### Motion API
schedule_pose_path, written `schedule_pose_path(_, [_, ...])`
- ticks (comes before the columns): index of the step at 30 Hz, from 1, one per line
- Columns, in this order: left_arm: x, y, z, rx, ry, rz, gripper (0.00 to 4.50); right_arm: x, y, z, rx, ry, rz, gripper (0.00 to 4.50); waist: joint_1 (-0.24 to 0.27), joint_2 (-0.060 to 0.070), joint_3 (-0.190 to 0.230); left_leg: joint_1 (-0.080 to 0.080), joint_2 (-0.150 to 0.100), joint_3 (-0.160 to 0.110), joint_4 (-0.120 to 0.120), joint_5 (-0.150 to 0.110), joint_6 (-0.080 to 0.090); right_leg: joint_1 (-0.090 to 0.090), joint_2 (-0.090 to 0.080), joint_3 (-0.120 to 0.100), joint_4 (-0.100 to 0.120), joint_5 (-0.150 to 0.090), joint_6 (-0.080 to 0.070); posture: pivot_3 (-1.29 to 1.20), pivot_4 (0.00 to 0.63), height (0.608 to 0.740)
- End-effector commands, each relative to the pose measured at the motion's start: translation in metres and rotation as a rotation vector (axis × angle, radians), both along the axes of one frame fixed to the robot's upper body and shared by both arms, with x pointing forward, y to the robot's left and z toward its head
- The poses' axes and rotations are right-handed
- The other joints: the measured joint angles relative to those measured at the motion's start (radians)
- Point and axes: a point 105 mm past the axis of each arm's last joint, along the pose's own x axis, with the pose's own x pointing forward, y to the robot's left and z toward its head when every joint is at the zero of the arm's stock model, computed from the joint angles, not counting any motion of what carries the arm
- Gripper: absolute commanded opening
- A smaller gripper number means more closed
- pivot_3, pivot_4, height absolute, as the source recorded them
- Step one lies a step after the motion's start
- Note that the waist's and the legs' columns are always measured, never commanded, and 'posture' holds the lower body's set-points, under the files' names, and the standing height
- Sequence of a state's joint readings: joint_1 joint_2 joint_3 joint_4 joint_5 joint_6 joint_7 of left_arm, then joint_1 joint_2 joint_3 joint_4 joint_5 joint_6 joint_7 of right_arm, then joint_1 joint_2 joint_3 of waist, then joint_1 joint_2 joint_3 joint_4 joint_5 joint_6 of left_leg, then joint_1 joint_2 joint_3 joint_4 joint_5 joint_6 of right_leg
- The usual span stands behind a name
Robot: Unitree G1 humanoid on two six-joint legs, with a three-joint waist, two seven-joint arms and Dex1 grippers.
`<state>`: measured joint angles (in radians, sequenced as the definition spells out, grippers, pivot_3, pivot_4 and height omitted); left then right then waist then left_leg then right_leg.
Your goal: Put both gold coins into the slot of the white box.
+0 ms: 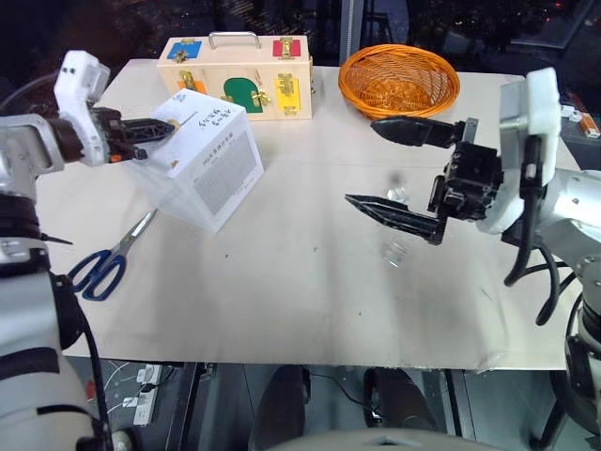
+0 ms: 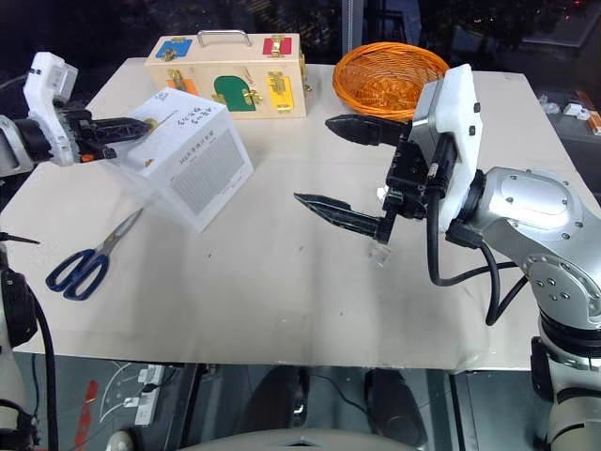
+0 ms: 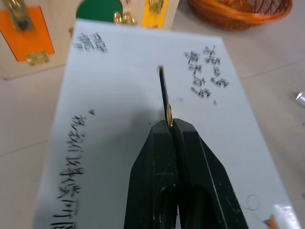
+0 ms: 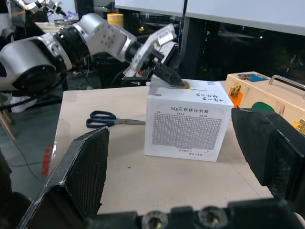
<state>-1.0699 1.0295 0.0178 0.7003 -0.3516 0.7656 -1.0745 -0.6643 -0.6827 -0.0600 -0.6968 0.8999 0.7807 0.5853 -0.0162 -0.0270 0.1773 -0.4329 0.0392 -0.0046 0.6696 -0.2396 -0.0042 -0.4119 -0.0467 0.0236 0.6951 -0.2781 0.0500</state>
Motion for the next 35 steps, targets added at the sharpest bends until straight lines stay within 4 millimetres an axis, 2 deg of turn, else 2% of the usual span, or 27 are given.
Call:
schedule_pose_path(1, [0.0,0.005,0.004,0.049,-0.018,0.015,0.0,-0.006,-0.005,0.01,0.02,-0.054,-0.013,4.48,0.0,0.0,0.0,0.0,0.0,0.0,0.0,0.0,0.0,0.0,0.0,0.0,0.0,0.0,0.0,0.0,0.15,0.726])
schedule_pose_path(5, [0.0,-0.002,0.003,0.077,-0.032,-0.023,0.0,-0.005,-0.006,0.009,0.013,-0.05,-0.015,4.48,0.0,0.0,0.0,0.0,0.0,0.0,0.0,0.0,0.0,0.0,0.0,0.0,0.0,0.0,0.0,0.0,0.15,0.726])
schedule_pose_path(7, [-0.001,-0.007,0.01,0.058,-0.072,-0.043,0.0,-0.006,-0.007,0.008,0.007,-0.05,-0.015,4.48,0.0,0.0,0.0,0.0,0.0,0.0,0.0,0.0,0.0,0.0,0.0,0.0,0.0,0.0,0.0,0.0,0.15,0.726])
schedule_pose_path(8, [-0.002,-0.009,0.017,0.049,-0.1,-0.05,0.55,-0.006,-0.008,0.008,0.007,-0.049,-0.015,4.5,0.001,0.0,0.0,0.0,0.0,0.0,0.0,0.0,0.0,0.0,0.0,0.0,0.0,0.0,0.0,0.0,0.15,0.726])
schedule_pose_path(10, [-0.004,-0.014,0.028,0.048,-0.149,-0.058,1.24,-0.006,-0.009,0.008,0.006,-0.047,-0.016,4.5,0.002,0.0,0.0,-0.001,0.0,0.0,0.0,0.0,0.0,0.0,0.0,0.0,0.0,0.0,0.0,0.0,0.15,0.726])
schedule_pose_path(11, [-0.005,-0.019,0.037,0.039,-0.179,-0.065,1.86,-0.006,-0.009,0.007,0.005,-0.047,-0.017,4.5,0.002,0.0,0.0,-0.001,0.0,0.0,0.0,0.0,0.0,0.0,0.0,0.0,0.0,0.0,0.0,0.0,0.15,0.726])
schedule_pose_path(13, [-0.015,-0.043,0.066,-0.01,-0.266,-0.159,2.71,-0.006,-0.011,0.008,0.01,-0.045,-0.02,4.5,0.002,-0.001,0.0,-0.001,0.0,0.0,0.001,0.0,0.0,0.0,0.0,0.0,-0.001,0.0,0.0,0.0,0.15,0.726])
schedule_pose_path(15, [-0.034,-0.077,0.085,-0.035,-0.327,-0.325,2.71,-0.005,-0.014,0.006,0.013,-0.04,-0.037,4.5,0.003,-0.002,0.001,-0.002,0.0,-0.001,0.001,0.0,0.0,0.0,0.0,-0.001,-0.001,0.0,0.0,0.0,0.15,0.726])
schedule_pose_path(17, [-0.05,-0.103,0.089,-0.047,-0.355,-0.436,2.71,-0.002,-0.019,0.004,0.009,-0.043,-0.073,4.5,0.003,-0.002,0.001,-0.003,0.0,-0.002,0.001,0.0,0.0,0.0,-0.001,-0.001,-0.002,0.0,0.0,0.0,0.15,0.726])
schedule_pose_path(19, [-0.066,-0.133,0.077,-0.073,-0.341,-0.555,2.71,-0.003,-0.025,-0.005,0.02,-0.007,-0.09,4.5,0.003,-0.001,0.001,-0.003,0.0,-0.001,0.001,0.0,0.0,0.0,-0.002,-0.001,-0.002,0.0,0.0,0.0,0.15,0.726])
schedule_pose_path(21, [-0.079,-0.153,0.048,0.0,-0.331,-0.635,2.71,-0.004,-0.035,-0.014,0.028,0.019,-0.13,4.5,0.001,0.001,-0.001,-0.001,0.0,-0.002,0.0,0.0,0.0,0.001,-0.002,0.001,-0.001,0.0,0.0,0.0,0.15,0.726])
schedule_pose_path(23, [-0.085,-0.161,0.033,-0.006,-0.336,-0.652,2.71,-0.003,-0.043,-0.022,0.021,0.037,-0.172,4.5,-0.007,0.002,0.0,0.002,0.0,-0.002,-0.001,0.0,0.0,0.002,-0.001,0.004,-0.001,0.0,0.0,0.0,0.15,0.726])
schedule_pose_path(25, [-0.092,-0.168,0.003,-0.058,-0.299,-0.637,2.71,-0.004,-0.068,-0.046,-0.038,0.11,-0.292,4.5,-0.003,0.002,0.0,0.001,0.001,-0.002,0.0,0.0,0.0,0.001,0.0,0.003,0.0,0.0,0.0,0.0,0.15,0.726])
schedule_pose_path(28, [-0.1,-0.165,-0.034,-0.105,-0.22,-0.575,2.71,-0.013,-0.097,-0.076,-0.123,0.189,-0.417,4.5,0.002,0.002,-0.001,0.002,0.001,-0.001,0.0,0.0,0.0,0.003,0.0,0.002,-0.001,0.0,0.0,0.0,0.15,0.726])
schedule_pose_path(32, [-0.111,-0.139,-0.079,-0.066,-0.14,-0.466,2.71,-0.033,-0.133,-0.107,-0.194,0.284,-0.559,4.5,0.002,0.002,-0.002,0.004,0.0,0.0,0.001,0.0,0.0,0.005,0.0,0.003,-0.001,0.0,0.0,0.0,0.15,0.726])
schedule_pose_path(35, [-0.122,-0.125,-0.102,-0.049,-0.079,-0.427,2.71,-0.044,-0.15,-0.12,-0.214,0.318,-0.627,4.5,0.005,0.002,-0.002,0.012,0.0,0.0,0.0,0.0,0.0,0.012,0.0,0.002,-0.002,0.0,0.0,0.0,0.15,0.726])
